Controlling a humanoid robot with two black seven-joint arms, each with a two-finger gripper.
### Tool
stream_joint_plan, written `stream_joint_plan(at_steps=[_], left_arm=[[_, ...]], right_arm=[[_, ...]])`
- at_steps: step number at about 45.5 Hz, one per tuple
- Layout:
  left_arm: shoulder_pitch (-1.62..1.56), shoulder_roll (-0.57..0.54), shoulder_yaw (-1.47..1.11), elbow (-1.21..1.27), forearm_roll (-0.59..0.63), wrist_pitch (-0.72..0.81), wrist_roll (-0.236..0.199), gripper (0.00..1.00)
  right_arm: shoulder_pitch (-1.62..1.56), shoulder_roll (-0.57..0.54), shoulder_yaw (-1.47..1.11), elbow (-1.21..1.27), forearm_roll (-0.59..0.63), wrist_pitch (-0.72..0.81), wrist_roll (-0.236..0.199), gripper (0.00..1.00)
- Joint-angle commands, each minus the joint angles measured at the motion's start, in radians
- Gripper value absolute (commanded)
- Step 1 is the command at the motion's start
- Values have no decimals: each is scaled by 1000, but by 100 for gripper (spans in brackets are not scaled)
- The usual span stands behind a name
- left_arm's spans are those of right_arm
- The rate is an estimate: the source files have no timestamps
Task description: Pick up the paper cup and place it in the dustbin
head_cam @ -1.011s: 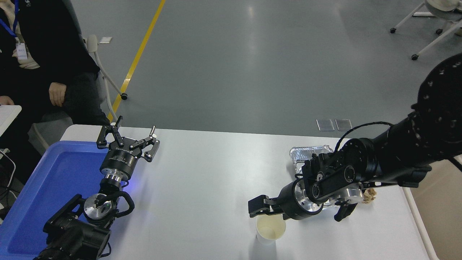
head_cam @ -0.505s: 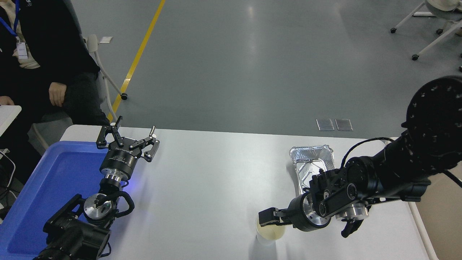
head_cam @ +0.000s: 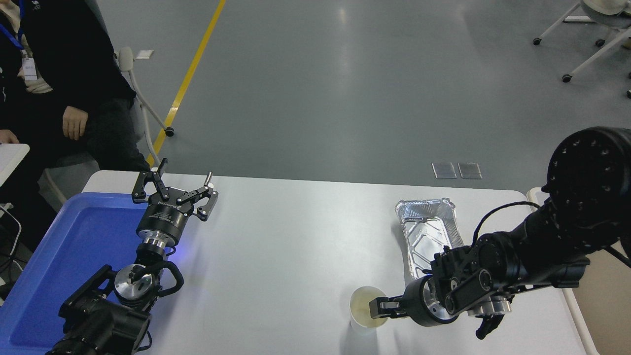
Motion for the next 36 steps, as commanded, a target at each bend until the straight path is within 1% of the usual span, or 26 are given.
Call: stream_joint_plan(at_steps=[1,8,14,19,23,28,29,36], left_arm=[[0,-1,0,0,0,0,0,99],[0,-1,0,0,0,0,0,99],[0,-1,0,0,0,0,0,99],[0,1,0,0,0,0,0,99],[0,1,0,0,0,0,0,99],[0,1,0,0,0,0,0,99],[0,-1,0,0,0,0,0,99],[-1,1,0,0,0,0,0,99]], right_arm=[[7,0,-2,8,-9,0,1,0],[51,0,0,32,-6,9,3,0],[145,0,12,129,1,21,10,0],[258,0,14,180,1,81,13,0],[365,-1,15,190,1,185,18,0],[519,-99,15,203,-2,369,18,0],[583,-135,14,204,-4,450,19,0],[787,-225,14,203,-13,652,15,0]])
